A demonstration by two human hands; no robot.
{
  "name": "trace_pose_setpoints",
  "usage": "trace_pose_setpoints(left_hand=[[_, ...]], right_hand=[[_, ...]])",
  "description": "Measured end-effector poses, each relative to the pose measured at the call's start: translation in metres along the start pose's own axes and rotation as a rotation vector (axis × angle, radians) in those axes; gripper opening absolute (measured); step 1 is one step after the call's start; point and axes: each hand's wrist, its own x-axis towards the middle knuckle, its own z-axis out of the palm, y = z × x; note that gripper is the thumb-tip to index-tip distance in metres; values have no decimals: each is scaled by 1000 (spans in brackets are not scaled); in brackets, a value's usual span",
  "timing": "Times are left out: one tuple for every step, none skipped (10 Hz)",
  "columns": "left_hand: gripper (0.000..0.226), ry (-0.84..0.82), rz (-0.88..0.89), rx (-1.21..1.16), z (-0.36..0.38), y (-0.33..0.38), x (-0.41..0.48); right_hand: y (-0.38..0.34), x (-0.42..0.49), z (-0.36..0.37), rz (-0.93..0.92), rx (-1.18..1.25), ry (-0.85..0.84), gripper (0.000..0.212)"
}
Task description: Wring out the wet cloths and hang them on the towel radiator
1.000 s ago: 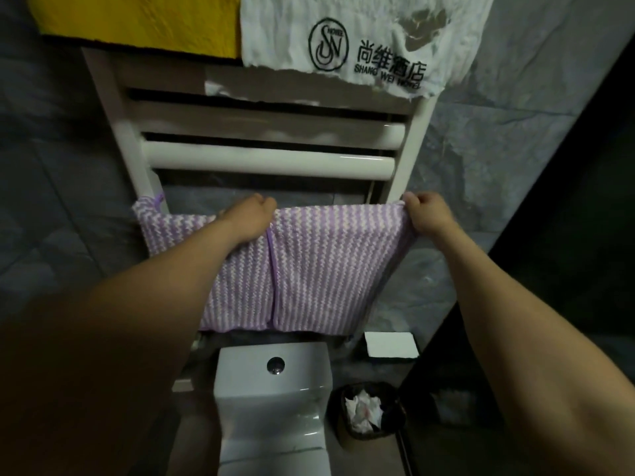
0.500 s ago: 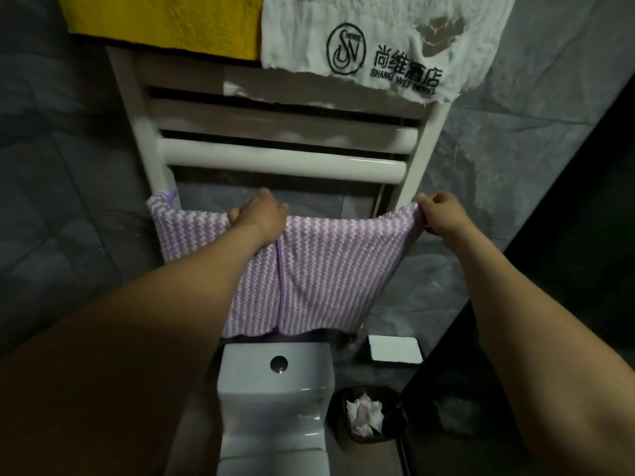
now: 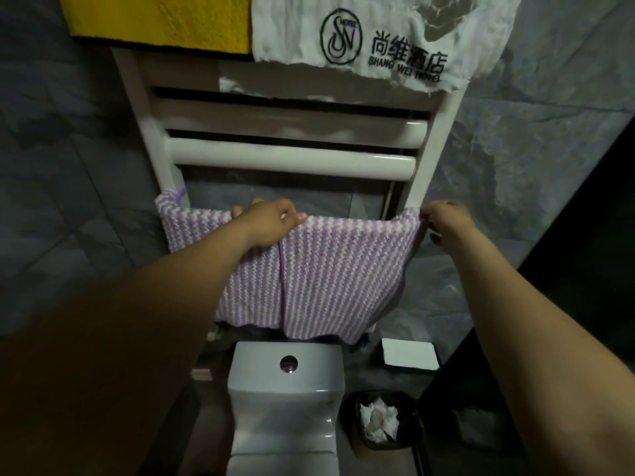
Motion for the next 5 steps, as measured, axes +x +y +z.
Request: trace_pose_setpoints(left_hand=[[41, -39, -6, 31, -1, 2, -5], [51, -46, -31, 106, -3, 10, -13], [64, -51, -51, 188, -7, 16, -26], [66, 33, -48, 120, -13, 19, -48], [53, 106, -50, 12, -16, 1, -70]], right_hand=[[5, -5, -2, -157, -67, 123, 12], [3, -32, -12, -228, -95, 136, 18], [1, -63, -24, -280, -135, 116, 15], [7, -86, -29, -289, -197, 95, 16], [8, -130, -20, -306, -219, 79, 19]])
